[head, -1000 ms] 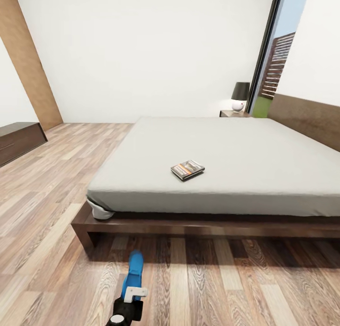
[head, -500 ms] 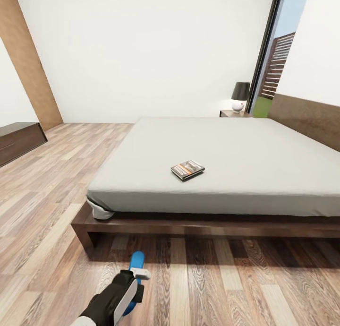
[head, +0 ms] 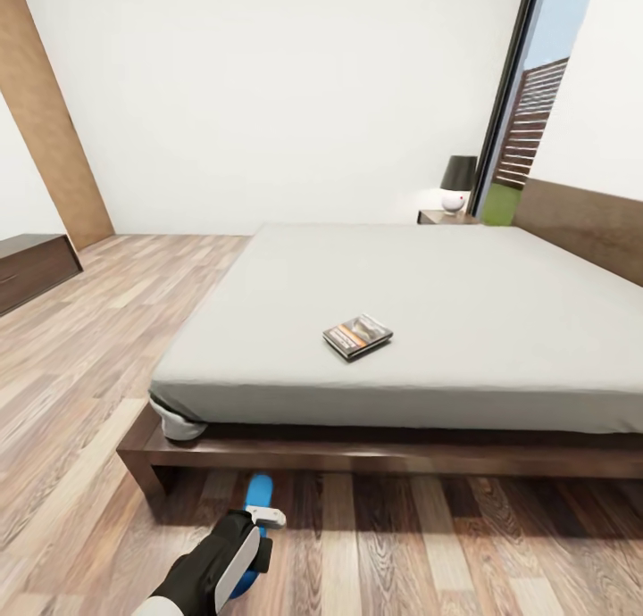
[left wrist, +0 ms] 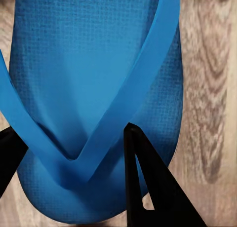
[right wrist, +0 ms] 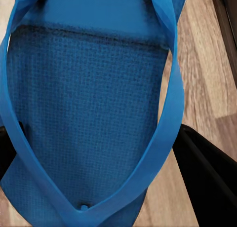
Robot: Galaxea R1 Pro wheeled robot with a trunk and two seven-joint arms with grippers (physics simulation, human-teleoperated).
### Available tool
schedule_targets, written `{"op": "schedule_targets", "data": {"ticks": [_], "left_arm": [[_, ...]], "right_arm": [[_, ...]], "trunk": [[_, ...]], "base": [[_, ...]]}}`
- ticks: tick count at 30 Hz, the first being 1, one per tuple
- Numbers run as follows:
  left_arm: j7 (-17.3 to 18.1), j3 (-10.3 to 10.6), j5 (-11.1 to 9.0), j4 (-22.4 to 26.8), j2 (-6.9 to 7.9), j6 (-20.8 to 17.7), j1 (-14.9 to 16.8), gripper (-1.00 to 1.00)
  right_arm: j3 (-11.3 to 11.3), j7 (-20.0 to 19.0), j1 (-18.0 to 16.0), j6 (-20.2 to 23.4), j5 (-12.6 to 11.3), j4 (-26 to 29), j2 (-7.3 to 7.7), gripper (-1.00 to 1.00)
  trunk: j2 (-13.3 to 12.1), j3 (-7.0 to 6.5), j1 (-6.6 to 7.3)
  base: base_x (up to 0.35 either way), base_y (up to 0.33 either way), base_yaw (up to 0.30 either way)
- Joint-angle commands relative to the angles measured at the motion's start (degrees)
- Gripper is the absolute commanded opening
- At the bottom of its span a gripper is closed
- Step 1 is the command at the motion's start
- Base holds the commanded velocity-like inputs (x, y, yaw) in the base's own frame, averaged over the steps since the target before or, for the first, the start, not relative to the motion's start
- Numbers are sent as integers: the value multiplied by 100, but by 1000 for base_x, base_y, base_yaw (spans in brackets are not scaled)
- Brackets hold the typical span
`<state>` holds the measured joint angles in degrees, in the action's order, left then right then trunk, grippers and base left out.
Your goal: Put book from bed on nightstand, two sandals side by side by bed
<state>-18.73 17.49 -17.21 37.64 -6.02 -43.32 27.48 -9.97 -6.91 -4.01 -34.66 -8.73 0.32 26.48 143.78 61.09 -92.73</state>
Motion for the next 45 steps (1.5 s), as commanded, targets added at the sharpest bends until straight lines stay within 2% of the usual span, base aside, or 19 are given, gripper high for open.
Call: {"op": "schedule_targets", "data": {"ticks": [1,7,21,25,26,28,31,32,45], "left_arm": [[-68,25,-50,7,4,-17,3,-100],[-69,34,-24,6,-4,-11,3,-100],[-69,49,-13,25,1,-1,3,-100],[-63,77,3,247,-4,34,3,-100],[-57,86,36,501,3,-16,24,-100],[-48,82,31,525,0,-85,93,-100],[-51,79,33,539,-20,-253,153,-100],[-52,74,41,543,-23,-273,187,-100],[-52,78,42,551,-22,-274,188,-100]], "right_arm": [[-23,-55,-3,-14,-58,-6,3,-100],[-23,-55,-3,-15,-58,-6,7,-100],[-23,-56,-4,-15,-58,-6,7,-100],[-23,-57,-3,-15,-58,-6,7,-100],[-23,-57,-3,-15,-58,-6,7,-100],[-20,-60,-3,-15,-58,-6,1,-100],[-20,-95,-3,-185,-57,3,-4,-100],[-23,-233,-3,-459,-63,-81,40,-100],[-23,-241,-4,-472,-67,-94,51,-100]], "trunk": [[2,5,-2],[2,5,-2],[21,316,-38],[26,404,-49],[27,426,-51],[30,471,-56],[34,537,-64],[35,559,-67],[53,847,-100]], "base": [[328,0,0],[125,0,0],[4,0,0],[0,0,0],[0,0,0],[0,0,0],[0,0,0],[0,0,0],[0,0,0]]}}
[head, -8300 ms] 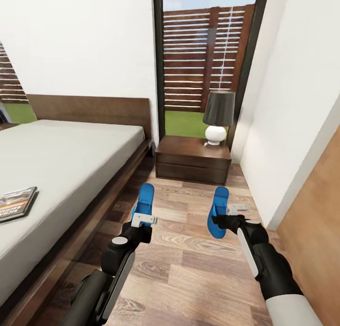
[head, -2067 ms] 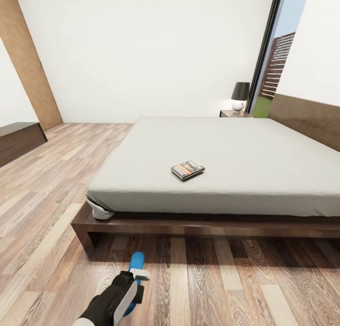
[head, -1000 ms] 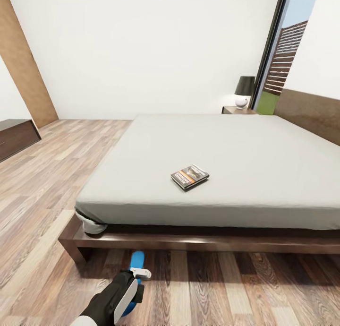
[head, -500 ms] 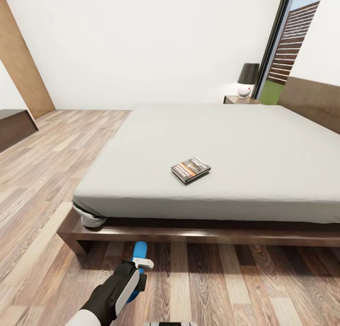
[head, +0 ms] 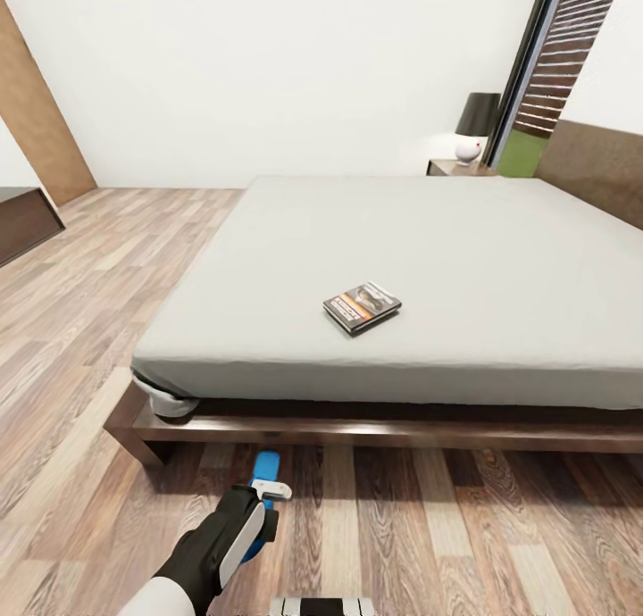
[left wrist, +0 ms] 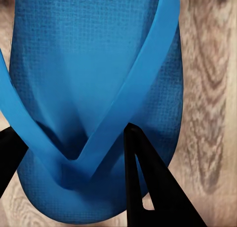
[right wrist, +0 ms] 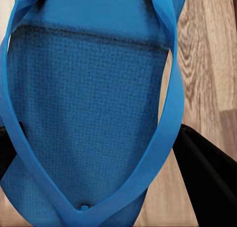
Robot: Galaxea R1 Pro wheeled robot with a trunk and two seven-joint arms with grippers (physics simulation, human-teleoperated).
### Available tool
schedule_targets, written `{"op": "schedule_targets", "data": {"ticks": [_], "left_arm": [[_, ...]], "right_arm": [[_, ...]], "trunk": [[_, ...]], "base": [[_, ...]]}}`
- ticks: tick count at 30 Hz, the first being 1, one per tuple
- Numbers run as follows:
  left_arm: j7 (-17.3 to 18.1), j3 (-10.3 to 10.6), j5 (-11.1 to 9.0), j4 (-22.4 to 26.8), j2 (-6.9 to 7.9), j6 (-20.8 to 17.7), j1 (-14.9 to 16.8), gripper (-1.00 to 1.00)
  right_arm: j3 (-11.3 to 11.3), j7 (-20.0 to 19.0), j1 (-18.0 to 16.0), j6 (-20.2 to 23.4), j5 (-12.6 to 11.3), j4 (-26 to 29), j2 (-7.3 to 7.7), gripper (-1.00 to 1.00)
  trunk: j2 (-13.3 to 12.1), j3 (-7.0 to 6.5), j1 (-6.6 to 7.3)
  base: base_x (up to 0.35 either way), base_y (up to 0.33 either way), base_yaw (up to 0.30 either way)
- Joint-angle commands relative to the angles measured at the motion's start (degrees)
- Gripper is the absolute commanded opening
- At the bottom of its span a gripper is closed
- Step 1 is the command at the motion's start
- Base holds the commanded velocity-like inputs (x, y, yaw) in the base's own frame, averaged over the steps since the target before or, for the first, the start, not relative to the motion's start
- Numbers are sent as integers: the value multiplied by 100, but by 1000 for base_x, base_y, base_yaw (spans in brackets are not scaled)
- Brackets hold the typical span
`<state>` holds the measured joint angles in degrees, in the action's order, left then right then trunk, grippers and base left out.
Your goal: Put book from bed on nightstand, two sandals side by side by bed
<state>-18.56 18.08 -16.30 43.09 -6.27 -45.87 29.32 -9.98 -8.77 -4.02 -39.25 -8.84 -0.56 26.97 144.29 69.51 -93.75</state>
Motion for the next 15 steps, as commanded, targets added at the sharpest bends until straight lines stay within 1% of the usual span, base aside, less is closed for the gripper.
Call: {"op": "schedule_targets", "data": {"ticks": [1,6,10,15], "left_arm": [[-69,20,-49,6,3,-18,3,-100],[-76,17,-49,22,3,-18,3,-100],[-77,13,-50,149,3,-13,3,-100],[-79,11,-50,219,2,83,3,-100]], "right_arm": [[-21,-54,-5,-13,-57,-6,1,-100],[-21,-54,-3,-13,-57,-6,1,-100],[-21,-54,-3,-13,-57,-6,1,-100],[-21,-53,-4,-13,-57,-6,1,-100]], "trunk": [[4,27,-1],[10,138,-14],[16,227,-24],[22,338,-37]], "base": [[0,0,0],[0,0,0],[0,0,0],[0,0,0]]}}
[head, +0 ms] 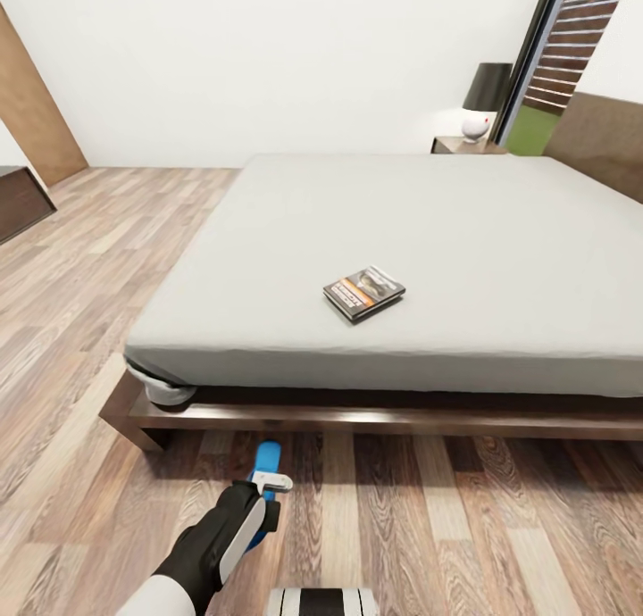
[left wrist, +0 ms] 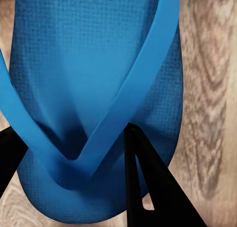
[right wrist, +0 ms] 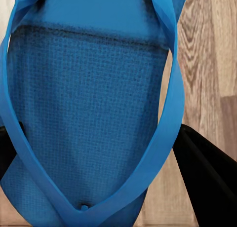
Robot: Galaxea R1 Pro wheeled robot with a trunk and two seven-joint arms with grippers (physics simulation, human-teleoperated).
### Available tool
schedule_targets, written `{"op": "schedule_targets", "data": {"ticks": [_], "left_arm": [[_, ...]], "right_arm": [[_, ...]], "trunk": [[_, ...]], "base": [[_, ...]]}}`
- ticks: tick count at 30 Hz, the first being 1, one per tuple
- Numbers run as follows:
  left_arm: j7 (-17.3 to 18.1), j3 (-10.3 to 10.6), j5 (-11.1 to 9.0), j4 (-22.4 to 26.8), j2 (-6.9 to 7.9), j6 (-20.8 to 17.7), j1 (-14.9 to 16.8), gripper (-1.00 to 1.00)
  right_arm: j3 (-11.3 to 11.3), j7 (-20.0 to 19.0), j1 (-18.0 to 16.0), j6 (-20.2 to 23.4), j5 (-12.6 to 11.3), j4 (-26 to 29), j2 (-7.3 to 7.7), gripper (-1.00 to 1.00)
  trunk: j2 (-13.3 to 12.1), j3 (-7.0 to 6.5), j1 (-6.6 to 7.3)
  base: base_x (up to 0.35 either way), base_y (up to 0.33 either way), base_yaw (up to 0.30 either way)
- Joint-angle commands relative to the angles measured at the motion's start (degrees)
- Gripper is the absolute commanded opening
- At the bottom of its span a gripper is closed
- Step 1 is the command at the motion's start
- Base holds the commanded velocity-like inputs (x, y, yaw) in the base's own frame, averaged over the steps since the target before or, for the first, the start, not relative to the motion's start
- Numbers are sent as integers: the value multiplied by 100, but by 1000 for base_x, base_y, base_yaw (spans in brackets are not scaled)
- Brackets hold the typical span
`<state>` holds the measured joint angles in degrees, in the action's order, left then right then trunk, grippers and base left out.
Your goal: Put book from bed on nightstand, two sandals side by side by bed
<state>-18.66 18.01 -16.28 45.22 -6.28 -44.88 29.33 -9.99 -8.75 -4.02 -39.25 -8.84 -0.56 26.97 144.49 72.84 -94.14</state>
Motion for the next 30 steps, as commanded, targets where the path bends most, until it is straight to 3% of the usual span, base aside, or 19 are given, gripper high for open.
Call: {"op": "schedule_targets", "data": {"ticks": [1,4,14,20,30], "left_arm": [[-69,16,-52,31,3,32,3,-100],[-75,14,-57,93,6,215,3,-100],[-72,18,-60,118,13,242,3,-100],[-76,18,-52,187,13,251,3,-100],[-77,18,-51,207,13,252,3,-100]], "right_arm": [[-21,-52,-3,-13,-56,-6,1,-100],[-21,-48,-2,-13,-56,-10,1,-100],[-24,-39,-2,-34,-61,-126,12,-100],[-23,-37,68,-445,-74,-255,258,-100],[-21,-30,86,-469,-74,-260,273,-100]], "trunk": [[3,27,-1],[7,94,-9],[21,315,-35],[29,448,-50],[42,670,-76]], "base": [[0,0,0],[0,0,0],[0,0,0],[0,0,0],[0,0,0]]}}
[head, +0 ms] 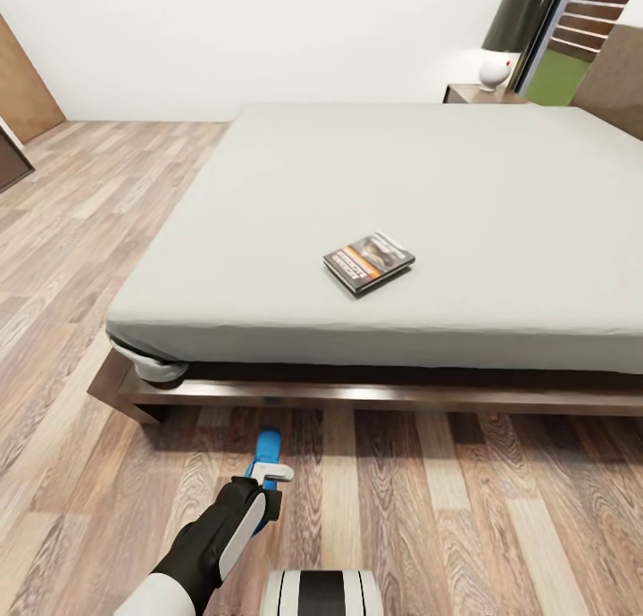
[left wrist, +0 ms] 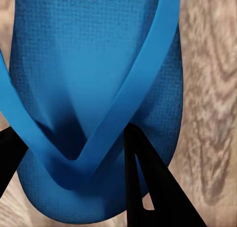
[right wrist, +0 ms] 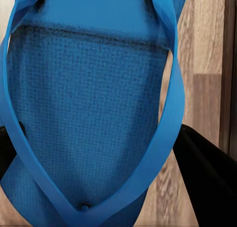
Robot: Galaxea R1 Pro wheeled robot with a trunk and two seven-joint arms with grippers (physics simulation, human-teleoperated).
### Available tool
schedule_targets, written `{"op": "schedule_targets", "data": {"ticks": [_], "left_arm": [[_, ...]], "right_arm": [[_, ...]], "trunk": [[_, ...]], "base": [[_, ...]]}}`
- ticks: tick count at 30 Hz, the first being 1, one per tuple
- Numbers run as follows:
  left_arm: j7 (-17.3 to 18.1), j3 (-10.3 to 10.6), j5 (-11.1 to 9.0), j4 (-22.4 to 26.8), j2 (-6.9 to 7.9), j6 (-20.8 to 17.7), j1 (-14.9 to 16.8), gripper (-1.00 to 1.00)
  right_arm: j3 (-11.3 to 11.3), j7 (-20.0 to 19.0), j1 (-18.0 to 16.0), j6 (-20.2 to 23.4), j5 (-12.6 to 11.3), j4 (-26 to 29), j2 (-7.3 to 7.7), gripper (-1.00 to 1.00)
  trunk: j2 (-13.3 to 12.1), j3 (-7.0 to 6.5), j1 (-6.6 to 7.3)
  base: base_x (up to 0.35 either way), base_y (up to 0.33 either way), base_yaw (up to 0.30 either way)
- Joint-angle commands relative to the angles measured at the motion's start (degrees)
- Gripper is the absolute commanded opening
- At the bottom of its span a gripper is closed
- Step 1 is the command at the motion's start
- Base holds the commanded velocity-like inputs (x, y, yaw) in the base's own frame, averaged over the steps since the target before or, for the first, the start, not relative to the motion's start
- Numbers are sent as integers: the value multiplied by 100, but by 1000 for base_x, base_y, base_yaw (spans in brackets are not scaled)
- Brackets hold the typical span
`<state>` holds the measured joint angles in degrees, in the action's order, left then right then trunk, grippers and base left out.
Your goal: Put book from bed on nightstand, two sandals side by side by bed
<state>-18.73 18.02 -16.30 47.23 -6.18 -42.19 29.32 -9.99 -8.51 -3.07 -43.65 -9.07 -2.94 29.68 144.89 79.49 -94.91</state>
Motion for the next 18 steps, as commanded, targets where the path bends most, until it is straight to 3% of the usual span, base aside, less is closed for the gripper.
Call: {"op": "schedule_targets", "data": {"ticks": [1,13,18], "left_arm": [[-69,18,-49,6,3,-18,3,-100],[-69,14,-49,6,3,5,3,-100],[-57,24,-55,6,16,334,3,-100]], "right_arm": [[-20,-48,-9,-29,-51,-23,2,-100],[-20,-46,-9,-27,-51,-14,-3,-100],[-20,-46,-9,-27,-51,-16,0,-100]], "trunk": [[3,27,-1],[19,292,-32],[26,403,-45]], "base": [[0,0,0],[0,0,0],[0,0,0]]}}
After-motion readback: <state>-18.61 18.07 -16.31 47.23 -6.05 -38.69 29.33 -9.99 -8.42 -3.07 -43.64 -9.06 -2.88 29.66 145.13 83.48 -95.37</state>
